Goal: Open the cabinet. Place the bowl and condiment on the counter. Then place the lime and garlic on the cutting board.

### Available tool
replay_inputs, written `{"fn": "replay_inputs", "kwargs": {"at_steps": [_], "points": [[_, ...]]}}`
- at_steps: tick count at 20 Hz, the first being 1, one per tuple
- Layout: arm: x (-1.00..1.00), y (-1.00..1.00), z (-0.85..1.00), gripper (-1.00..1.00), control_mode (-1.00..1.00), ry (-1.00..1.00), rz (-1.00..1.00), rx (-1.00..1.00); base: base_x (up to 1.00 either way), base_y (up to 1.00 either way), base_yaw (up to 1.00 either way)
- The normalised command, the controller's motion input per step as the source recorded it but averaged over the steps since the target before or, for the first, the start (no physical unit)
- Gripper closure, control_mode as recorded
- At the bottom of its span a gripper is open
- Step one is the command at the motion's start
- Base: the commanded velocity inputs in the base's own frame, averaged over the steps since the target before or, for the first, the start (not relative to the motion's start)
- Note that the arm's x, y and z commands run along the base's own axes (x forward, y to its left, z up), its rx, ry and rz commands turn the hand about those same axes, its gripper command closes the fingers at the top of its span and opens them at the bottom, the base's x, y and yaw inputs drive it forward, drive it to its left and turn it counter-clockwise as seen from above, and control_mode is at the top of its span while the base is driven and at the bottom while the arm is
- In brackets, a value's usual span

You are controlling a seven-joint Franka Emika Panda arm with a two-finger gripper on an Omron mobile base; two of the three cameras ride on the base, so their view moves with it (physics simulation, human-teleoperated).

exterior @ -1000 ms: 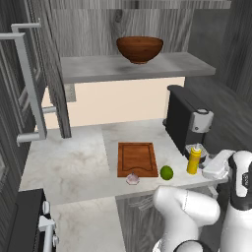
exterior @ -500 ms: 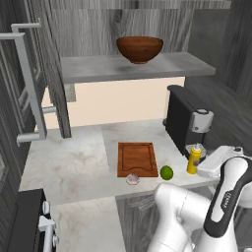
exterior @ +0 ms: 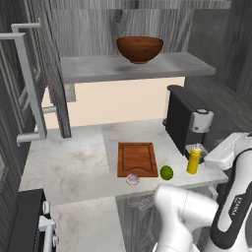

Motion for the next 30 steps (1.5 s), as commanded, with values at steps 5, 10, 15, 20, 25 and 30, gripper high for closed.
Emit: {"fn": "replay_inputs", "kwargs": {"at_steps": [5, 10, 15, 20, 25, 30], "points": [[-0.29, 0.52, 0.49, -1.00, -1.00, 0.00, -0.07, -0.14, 0.00, 0.00, 0.00], [-0.16, 0.60, 0.34, -1.00, -1.00, 0.01, -0.08, -0.16, 0.00, 0.00, 0.00], [-0.22, 0.45, 0.35, -1.00, -1.00, 0.00, -0.11, -0.14, 0.00, 0.00, 0.00], [-0.23, 0.23, 0.61, -1.00, -1.00, 0.00, -0.13, -0.15, 0.00, 0.00, 0.00], [-0.35, 0.01, 0.79, -1.00, -1.00, 0.00, -0.18, -0.15, 0.00, 0.00, 0.00], [-0.37, 0.00, 0.69, -1.00, -1.00, 0.00, -0.17, -0.05, 0.00, 0.00, 0.00]]}}
